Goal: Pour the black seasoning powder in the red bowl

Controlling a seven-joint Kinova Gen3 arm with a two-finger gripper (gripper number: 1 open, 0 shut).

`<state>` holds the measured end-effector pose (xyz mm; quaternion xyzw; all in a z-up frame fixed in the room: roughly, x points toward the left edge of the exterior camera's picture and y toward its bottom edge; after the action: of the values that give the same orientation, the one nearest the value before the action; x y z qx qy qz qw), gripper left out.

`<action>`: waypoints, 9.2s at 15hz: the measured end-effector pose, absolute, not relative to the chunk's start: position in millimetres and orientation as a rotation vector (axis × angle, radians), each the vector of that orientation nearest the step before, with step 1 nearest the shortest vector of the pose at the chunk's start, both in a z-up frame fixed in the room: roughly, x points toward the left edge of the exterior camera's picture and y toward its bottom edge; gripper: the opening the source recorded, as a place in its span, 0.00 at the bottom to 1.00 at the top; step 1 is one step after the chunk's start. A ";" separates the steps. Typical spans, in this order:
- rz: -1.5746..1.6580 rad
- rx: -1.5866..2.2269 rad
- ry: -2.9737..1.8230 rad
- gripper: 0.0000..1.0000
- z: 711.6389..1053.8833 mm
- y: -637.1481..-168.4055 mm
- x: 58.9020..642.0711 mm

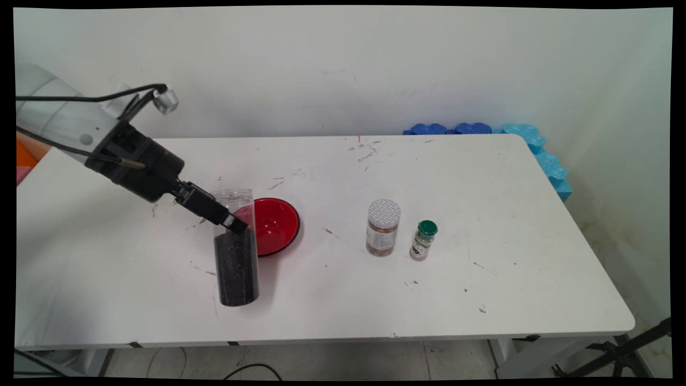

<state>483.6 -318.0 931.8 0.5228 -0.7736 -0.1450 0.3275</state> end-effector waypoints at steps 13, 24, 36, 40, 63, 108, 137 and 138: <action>-0.551 1.683 -1.835 0.00 904.5 -336.0 477.4; -0.707 1.903 -1.612 0.00 893.8 -343.3 476.9; -0.809 2.097 -1.363 0.00 888.3 -351.2 481.4; -0.872 2.177 -1.237 0.00 888.0 -350.3 484.1; -1.146 2.396 -0.604 0.00 881.8 -367.7 481.2; -1.304 2.435 -0.042 0.00 876.7 -358.3 481.9; -1.325 2.433 0.080 0.00 873.6 -356.0 483.2; -1.325 2.433 0.081 0.00 873.5 -356.0 483.2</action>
<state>483.2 -356.0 873.5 0.8629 0.0287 -0.4698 0.1838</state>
